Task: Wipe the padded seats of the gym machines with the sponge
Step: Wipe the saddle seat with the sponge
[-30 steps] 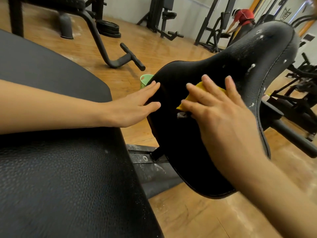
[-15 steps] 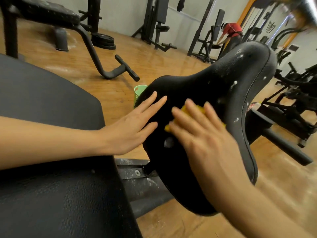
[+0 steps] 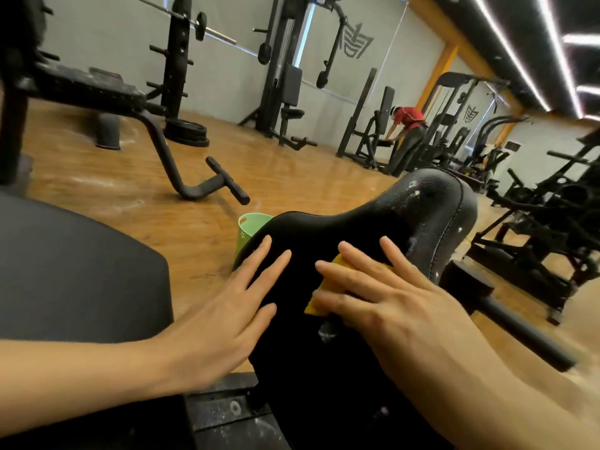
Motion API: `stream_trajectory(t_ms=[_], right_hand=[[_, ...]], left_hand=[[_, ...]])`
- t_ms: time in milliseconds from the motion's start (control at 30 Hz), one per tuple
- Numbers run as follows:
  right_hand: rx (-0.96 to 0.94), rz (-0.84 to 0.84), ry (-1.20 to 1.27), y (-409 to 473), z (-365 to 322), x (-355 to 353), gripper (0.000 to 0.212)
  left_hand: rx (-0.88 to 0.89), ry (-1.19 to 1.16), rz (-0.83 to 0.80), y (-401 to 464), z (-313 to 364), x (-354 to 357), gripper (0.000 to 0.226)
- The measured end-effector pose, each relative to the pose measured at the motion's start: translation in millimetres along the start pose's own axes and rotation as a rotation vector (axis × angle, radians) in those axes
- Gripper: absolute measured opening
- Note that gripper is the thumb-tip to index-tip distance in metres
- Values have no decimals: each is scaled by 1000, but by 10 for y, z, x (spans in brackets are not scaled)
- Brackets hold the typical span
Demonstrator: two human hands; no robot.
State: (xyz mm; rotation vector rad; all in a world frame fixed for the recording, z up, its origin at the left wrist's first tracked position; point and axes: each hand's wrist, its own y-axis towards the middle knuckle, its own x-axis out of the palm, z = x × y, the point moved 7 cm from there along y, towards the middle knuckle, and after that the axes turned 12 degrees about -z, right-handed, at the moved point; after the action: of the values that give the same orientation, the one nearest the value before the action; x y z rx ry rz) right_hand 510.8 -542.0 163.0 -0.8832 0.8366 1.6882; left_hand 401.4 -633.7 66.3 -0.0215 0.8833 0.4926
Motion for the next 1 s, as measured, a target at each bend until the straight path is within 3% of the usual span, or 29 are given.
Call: stream_trajectory(t_ms=[167,333,433,500,567,700,833,900,1000], right_hand=[[321,-47,-60,514,551,-463,28],[188,-128,-120,725,372,-362,28],[152,-61,-82,336,627,-604,32],[238,-10,16,162,710,-712,33],[290,-35,-54,297,622,-627,27],[167,-82,-115,742,333,-339,25],[185,-173,-12,527,720,-471,47],[216,-59,122,412,845,-569,46],[287,153,44,304,647,-423,30]], left_hand=[[21,-75,180,127,134,-85,61],[74,-83,273,318,256,-34,68],[101,-93,237,341,234,-38,69],[120,-115,226,344,222,-53,69],[123,-129,241,348,218,-43,67],[107,-76,276,350,212,-21,64],[124,-107,248,354,208,-28,66],[128,-116,244,354,198,-28,67],[112,-86,249,360,184,-20,66]])
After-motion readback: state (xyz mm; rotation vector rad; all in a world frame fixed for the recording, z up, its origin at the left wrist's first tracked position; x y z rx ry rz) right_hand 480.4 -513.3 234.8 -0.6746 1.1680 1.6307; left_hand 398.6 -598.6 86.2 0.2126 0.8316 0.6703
